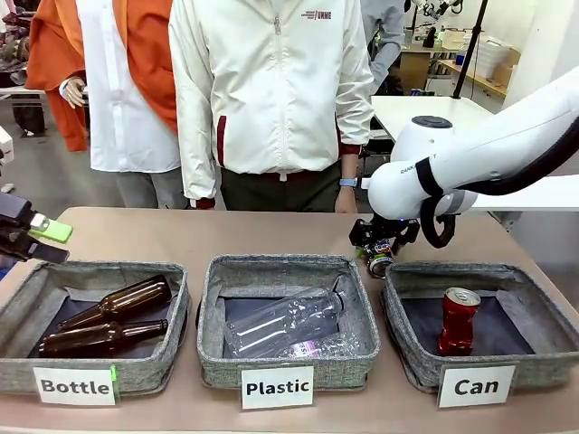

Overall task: Sort the can waste into the basket.
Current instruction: Pick up the can waste from the table and place it in the right Fabric basket.

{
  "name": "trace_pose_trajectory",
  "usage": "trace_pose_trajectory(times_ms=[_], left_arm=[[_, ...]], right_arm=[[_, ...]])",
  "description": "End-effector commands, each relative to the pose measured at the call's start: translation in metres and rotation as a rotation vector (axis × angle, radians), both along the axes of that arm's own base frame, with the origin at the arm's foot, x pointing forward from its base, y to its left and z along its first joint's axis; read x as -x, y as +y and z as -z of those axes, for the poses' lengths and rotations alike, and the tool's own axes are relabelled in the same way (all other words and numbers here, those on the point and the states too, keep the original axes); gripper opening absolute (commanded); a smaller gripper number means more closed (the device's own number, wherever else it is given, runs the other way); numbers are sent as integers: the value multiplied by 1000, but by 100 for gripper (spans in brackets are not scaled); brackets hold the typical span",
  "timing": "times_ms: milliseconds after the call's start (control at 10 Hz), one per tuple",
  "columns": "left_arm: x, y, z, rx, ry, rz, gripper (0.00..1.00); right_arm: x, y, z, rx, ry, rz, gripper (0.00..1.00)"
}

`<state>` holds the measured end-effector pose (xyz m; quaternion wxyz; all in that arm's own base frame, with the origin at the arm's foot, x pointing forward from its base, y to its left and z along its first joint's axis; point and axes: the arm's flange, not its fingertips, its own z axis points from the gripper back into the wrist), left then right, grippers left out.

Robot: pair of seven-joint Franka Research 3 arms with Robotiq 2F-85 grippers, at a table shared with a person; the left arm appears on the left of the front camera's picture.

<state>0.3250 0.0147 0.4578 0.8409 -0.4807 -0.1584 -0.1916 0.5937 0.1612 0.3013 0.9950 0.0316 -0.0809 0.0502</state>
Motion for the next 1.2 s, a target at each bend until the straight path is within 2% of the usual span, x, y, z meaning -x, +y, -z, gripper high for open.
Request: trace_pose_trajectory(times_ms=[0, 600, 700, 800, 900, 1000, 1100], left_arm=[[4, 3, -1, 4, 6, 7, 100], [4, 3, -1, 4, 6, 7, 100], [4, 3, -1, 4, 6, 7, 100], [4, 3, -1, 4, 6, 7, 100], [4, 3, -1, 4, 6, 7, 100], [4, 3, -1, 4, 6, 7, 100], [4, 3, -1, 4, 6, 7, 100]], right_arm=[[-4, 9, 0, 31, 19, 27, 100], [-5, 21, 10, 81, 28, 23, 100], [-2, 19, 10, 77, 39, 21, 40], [-2, 19, 10, 73, 36, 17, 40], [-2, 20, 11, 76, 32, 18, 0], [-3, 21, 11, 74, 31, 18, 35], [-4, 22, 10, 73, 33, 17, 0]])
